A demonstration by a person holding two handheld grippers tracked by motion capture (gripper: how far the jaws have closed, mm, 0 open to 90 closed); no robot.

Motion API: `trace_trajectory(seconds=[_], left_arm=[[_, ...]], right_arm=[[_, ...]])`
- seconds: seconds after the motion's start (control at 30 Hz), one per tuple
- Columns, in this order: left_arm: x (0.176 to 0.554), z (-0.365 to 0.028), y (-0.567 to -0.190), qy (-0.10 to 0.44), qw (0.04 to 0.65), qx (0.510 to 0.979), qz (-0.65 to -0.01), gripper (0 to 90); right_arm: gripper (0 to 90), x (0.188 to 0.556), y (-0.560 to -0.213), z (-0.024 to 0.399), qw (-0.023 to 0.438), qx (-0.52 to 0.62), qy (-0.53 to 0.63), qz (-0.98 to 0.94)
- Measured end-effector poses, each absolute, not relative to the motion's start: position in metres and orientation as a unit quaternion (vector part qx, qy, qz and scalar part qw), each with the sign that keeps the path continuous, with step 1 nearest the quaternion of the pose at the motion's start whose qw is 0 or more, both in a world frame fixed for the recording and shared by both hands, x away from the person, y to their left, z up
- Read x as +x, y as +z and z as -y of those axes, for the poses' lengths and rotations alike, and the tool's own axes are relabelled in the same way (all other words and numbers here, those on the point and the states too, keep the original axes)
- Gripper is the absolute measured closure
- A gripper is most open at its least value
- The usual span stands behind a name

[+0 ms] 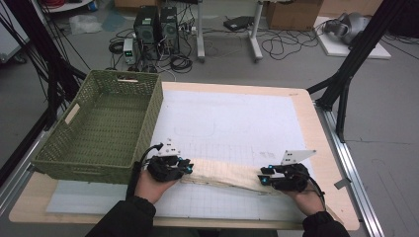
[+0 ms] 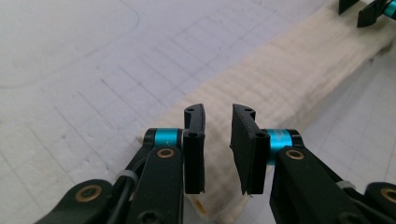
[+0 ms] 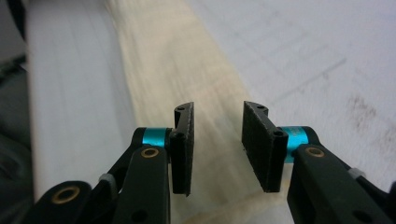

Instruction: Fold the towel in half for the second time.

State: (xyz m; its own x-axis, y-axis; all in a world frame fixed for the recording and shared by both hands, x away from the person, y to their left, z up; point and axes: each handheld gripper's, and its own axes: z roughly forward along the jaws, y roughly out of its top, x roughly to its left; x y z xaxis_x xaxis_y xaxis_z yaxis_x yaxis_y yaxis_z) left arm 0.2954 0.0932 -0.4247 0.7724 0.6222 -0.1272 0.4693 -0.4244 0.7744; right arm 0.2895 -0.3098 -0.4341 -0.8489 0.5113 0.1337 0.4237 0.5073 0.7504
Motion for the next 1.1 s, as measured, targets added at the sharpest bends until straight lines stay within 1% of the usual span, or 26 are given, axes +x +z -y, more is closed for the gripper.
trace_trajectory(seconds=[0.07, 0.1, 0.17, 0.23, 0.47, 0.67, 0.8, 0.97, 1.1], left_arm=[[0.295, -0.093, -0.433, 0.082, 0.410, 0.847, -0.328, 73.0], [0.295, -0.094, -0.437, 0.076, 0.405, 0.850, -0.327, 72.4], [0.290, -0.096, -0.441, 0.081, 0.416, 0.845, -0.325, 73.8], [0.288, -0.095, -0.441, 0.084, 0.412, 0.848, -0.321, 75.0], [0.285, -0.097, -0.443, 0.089, 0.422, 0.846, -0.312, 74.0], [0.286, -0.098, -0.439, 0.084, 0.436, 0.840, -0.311, 68.0], [0.285, -0.101, -0.432, 0.088, 0.453, 0.833, -0.304, 63.7], [0.285, -0.106, -0.431, 0.094, 0.458, 0.829, -0.307, 60.1], [0.285, -0.108, -0.431, 0.098, 0.460, 0.827, -0.308, 57.3]], right_arm=[[63.3, 0.290, -0.441, 0.311, 0.064, 0.265, 0.392, -0.879], [63.3, 0.290, -0.443, 0.314, 0.066, 0.262, 0.401, -0.875], [63.1, 0.289, -0.442, 0.318, 0.068, 0.270, 0.401, -0.873], [63.1, 0.288, -0.441, 0.321, 0.072, 0.272, 0.402, -0.872], [62.4, 0.288, -0.444, 0.319, 0.079, 0.271, 0.402, -0.871], [57.3, 0.282, -0.445, 0.319, 0.081, 0.281, 0.419, -0.860], [51.1, 0.278, -0.441, 0.321, 0.086, 0.288, 0.439, -0.847], [49.6, 0.280, -0.438, 0.327, 0.098, 0.303, 0.454, -0.832], [48.3, 0.282, -0.438, 0.326, 0.096, 0.310, 0.450, -0.832]])
